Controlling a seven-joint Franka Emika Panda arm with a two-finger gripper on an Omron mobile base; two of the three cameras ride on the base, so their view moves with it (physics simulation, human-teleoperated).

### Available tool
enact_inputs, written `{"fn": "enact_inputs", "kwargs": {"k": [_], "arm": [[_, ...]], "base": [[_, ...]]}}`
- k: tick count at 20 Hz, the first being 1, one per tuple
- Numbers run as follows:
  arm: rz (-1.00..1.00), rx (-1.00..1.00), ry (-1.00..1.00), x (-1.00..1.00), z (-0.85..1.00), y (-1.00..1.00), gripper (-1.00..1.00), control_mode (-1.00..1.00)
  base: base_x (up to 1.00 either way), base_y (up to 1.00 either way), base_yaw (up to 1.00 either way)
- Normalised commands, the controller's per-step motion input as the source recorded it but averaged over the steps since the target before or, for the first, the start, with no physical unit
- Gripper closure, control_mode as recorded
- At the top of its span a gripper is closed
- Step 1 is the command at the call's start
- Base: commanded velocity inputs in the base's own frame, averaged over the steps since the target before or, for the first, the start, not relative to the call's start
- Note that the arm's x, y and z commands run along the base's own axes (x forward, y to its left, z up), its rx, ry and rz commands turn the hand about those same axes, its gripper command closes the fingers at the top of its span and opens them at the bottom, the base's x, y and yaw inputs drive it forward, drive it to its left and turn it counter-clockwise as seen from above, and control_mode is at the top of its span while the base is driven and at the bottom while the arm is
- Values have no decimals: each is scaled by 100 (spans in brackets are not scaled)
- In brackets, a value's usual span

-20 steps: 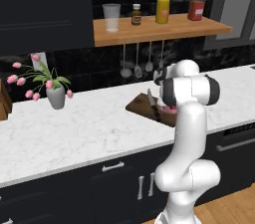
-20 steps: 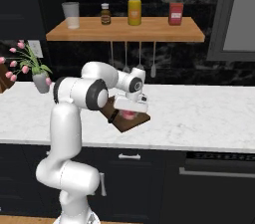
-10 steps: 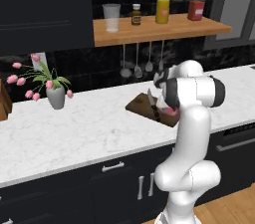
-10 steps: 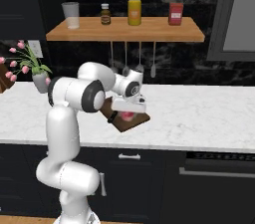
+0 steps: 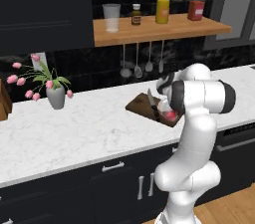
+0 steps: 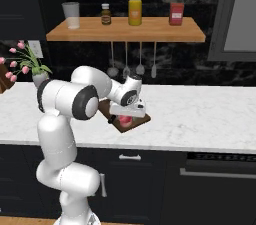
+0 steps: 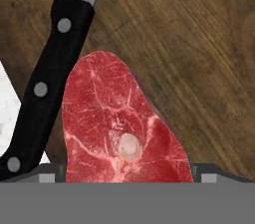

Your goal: Pick up the knife from the drawer and place it on the cutting board. Then place the meat from the plate to the cutting board.

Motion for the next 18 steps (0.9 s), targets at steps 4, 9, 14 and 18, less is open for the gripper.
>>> {"fn": "enact_inputs", "kwargs": {"k": [4,9,14,18], "arm": [[-10,0,-12,-6,34,11,-100,-100],[-8,0,-24,0,61,18,-100,-100],[-8,0,-29,-11,70,13,-100,-100],[-10,0,-22,-74,24,8,-100,-100]], "base": [[0,0,0],[0,0,0],[0,0,0],[0,0,0]]}}
